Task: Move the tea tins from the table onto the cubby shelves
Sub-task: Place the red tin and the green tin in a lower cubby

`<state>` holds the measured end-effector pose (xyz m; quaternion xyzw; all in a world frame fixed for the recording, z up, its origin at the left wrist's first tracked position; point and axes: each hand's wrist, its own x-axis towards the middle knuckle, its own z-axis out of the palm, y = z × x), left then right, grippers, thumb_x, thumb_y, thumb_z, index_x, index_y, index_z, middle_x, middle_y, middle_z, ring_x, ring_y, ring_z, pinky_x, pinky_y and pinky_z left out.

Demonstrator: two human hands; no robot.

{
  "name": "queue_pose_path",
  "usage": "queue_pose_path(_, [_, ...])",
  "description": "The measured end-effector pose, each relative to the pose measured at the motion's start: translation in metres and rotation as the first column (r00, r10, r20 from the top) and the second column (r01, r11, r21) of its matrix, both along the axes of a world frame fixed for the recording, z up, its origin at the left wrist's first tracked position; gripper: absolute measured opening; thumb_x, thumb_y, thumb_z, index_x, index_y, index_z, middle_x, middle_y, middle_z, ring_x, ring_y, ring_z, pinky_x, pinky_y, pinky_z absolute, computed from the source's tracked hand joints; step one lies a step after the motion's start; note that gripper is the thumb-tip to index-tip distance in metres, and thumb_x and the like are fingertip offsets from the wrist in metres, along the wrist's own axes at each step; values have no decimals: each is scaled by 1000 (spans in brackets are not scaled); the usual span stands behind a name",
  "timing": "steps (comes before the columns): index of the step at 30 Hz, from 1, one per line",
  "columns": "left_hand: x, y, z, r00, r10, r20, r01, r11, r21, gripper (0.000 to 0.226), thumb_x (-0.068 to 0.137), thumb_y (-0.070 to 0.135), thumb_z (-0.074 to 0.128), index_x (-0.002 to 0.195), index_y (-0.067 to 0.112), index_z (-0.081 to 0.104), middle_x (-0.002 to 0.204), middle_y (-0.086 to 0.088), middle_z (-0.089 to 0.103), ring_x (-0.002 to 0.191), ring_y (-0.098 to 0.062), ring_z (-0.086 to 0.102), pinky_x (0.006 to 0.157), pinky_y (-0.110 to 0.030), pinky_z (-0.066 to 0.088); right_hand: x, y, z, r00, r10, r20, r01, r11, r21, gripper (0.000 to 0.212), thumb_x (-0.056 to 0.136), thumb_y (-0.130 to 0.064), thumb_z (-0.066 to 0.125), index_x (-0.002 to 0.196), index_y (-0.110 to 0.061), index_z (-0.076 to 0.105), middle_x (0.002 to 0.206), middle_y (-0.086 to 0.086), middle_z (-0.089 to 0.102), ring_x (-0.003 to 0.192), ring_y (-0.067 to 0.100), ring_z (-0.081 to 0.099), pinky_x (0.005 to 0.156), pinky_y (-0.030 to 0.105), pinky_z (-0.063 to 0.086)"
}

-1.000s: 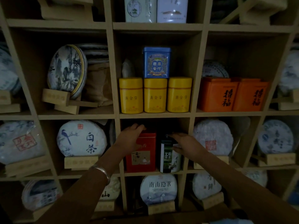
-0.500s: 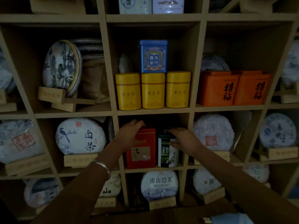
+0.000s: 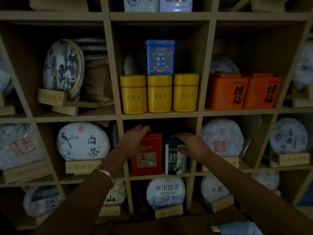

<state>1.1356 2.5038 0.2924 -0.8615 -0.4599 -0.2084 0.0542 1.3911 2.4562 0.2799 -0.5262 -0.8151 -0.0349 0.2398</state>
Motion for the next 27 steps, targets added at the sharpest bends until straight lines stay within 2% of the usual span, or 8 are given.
queue_pose_path(5, [1,1,0,1000,23,-20,-23,1000,6,76,71,25,77,137,21,40,131,-8,47,111,-28,54,87,-39,50,-2,-2,0,1000,-17,3,17,1000,-2,54,88,-18,65,139,-15,46,134,12,55,121,25,52,93,27,40])
queue_pose_path(10, [0,1,-1,1000,-12,-3,12,1000,24,74,74,29,75,138,18,40,130,-10,48,111,-28,54,87,-39,49,-4,-3,2,1000,-14,26,14,1000,-8,55,89,-19,64,141,-14,44,137,12,53,123,25,49,96,28,40])
queue_pose_path(14, [1,-1,-2,1000,-8,-7,8,999,40,74,74,35,74,137,19,39,128,-10,49,109,-27,54,86,-38,49,-3,-8,-2,992,-41,122,40,999,17,62,89,-26,62,143,-9,37,143,13,43,129,27,41,104,33,37])
queue_pose_path(16, [1,-2,-2,1000,-8,-6,8,999,42,73,75,36,74,136,20,39,127,-9,50,109,-27,54,88,-38,48,0,-13,-4,974,-80,213,60,993,98,65,84,-27,68,139,-4,41,138,17,46,126,31,44,102,36,41])
queue_pose_path(20, [2,-2,-1,1000,-11,0,11,999,49,72,75,37,74,136,18,41,126,-10,51,108,-28,55,86,-38,48,11,-27,-9,905,-226,360,111,943,314,69,58,-28,85,118,-2,63,115,17,66,103,32,64,89,39,49])
queue_pose_path(23, [1,-3,-3,1000,-12,10,11,999,53,72,74,37,74,136,19,41,124,-9,51,108,-27,55,86,-36,47,20,-32,-16,868,-322,379,163,904,395,74,51,-37,86,115,-5,67,114,12,69,100,27,66,87,40,34])
queue_pose_path(27, [1,-2,-2,1000,-1,2,1,999,41,72,74,37,74,135,18,41,123,-10,50,107,-28,55,86,-38,48,21,-31,-21,851,-359,382,197,894,403,76,51,-40,87,116,-7,66,114,9,69,95,27,65,80,36,30])
